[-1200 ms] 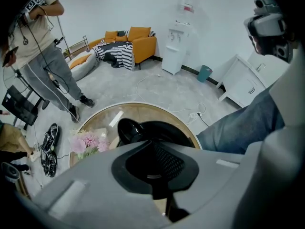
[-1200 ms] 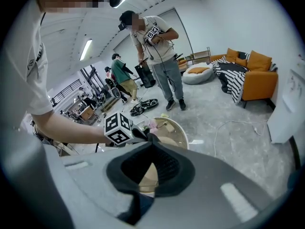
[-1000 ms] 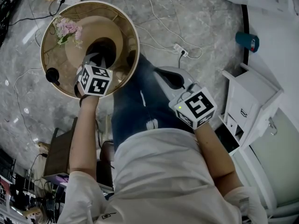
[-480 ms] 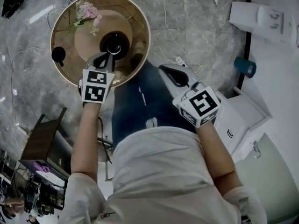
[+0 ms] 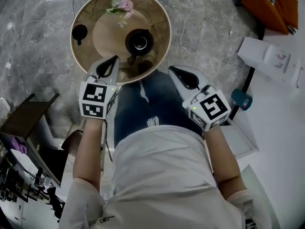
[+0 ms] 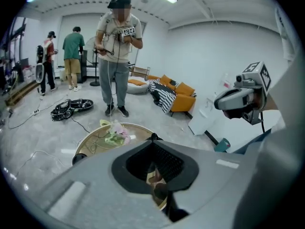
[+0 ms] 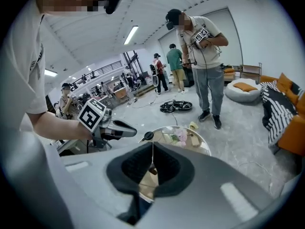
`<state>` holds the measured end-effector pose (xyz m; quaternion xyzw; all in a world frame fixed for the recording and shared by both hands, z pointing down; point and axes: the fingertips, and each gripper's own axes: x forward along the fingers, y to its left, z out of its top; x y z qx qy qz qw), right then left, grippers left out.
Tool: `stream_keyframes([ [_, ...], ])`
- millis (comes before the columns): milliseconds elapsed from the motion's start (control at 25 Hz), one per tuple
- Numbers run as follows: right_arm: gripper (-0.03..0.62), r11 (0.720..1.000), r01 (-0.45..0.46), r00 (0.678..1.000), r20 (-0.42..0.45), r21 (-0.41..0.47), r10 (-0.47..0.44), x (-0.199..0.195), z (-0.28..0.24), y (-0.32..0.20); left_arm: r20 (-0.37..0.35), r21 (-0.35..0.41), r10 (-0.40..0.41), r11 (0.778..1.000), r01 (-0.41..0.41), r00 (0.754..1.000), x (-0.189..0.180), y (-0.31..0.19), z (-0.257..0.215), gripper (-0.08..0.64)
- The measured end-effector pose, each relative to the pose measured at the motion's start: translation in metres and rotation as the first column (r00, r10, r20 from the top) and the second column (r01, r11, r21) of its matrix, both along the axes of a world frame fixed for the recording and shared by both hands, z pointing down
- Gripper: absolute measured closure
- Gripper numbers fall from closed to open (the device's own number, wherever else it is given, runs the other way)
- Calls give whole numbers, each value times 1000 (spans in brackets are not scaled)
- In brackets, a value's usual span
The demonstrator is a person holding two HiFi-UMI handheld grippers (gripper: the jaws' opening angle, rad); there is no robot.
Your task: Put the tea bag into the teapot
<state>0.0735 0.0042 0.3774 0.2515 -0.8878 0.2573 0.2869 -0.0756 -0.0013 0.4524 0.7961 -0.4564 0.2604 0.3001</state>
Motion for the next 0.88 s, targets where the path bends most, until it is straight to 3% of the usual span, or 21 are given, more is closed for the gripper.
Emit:
stream_keyframes([
  [200,586,993,111,993,31,41,-112,-35,-27,2,-37,84,-120,989,123,992,-36,23,-43,552],
  [480,586,969,221,971,67,108,-228,-77,-68,10,-57,197,-233,951,240,971,-79,56,-106,552],
  [880,586,918,335,928,93,211,-360,-122,-122,16,-107,347,-365,858,379,925,-121,87,-185,552],
])
